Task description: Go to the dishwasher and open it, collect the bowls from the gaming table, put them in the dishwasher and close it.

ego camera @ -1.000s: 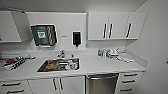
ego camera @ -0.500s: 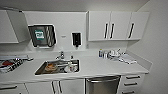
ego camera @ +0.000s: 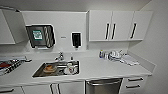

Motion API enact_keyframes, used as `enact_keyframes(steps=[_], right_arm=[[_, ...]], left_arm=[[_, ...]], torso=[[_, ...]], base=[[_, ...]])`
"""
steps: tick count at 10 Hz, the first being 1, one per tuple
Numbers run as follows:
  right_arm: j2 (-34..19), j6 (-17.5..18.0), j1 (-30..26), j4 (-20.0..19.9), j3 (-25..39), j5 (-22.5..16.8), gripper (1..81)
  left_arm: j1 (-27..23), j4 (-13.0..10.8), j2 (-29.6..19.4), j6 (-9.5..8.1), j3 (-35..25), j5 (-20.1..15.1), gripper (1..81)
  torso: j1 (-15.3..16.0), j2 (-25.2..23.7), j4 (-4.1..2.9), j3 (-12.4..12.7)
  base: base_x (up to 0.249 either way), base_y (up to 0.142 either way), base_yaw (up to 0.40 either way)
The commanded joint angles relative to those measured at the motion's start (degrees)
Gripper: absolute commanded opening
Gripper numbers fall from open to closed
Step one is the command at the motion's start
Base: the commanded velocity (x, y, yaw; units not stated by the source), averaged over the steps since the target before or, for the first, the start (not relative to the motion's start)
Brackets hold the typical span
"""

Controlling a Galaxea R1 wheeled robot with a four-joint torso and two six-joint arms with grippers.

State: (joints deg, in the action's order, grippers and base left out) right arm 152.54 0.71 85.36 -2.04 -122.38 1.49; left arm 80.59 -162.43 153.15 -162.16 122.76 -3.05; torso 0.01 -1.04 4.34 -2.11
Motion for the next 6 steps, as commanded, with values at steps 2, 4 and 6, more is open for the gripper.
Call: enact_keyframes(steps=[2, 4, 6], right_arm=[[-1.42, 0.00, -3.13, -0.16, 0.93, -2.98, 81.1], [-1.34, -0.09, -2.86, -0.16, 0.93, -2.89, 81.1], [-1.42, -0.09, -2.69, -0.43, 0.93, -2.89, 81.1]], left_arm=[[-3.64, -2.57, -1.17, -2.84, -1.20, -3.90, 81.1], [-3.64, -2.57, -1.17, -2.84, -1.20, -3.90, 81.1], [-3.64, -2.57, -1.18, -2.84, -1.12, -3.90, 81.1]], torso=[[0.00, 0.00, 0.00, 0.00], [0.07, 0.00, 0.00, 0.00], [0.05, 0.00, 0.00, 0.00]], base=[[0.042, 0.000, 0.000], [0.000, 0.000, 0.000], [0.000, 0.000, 0.000]])
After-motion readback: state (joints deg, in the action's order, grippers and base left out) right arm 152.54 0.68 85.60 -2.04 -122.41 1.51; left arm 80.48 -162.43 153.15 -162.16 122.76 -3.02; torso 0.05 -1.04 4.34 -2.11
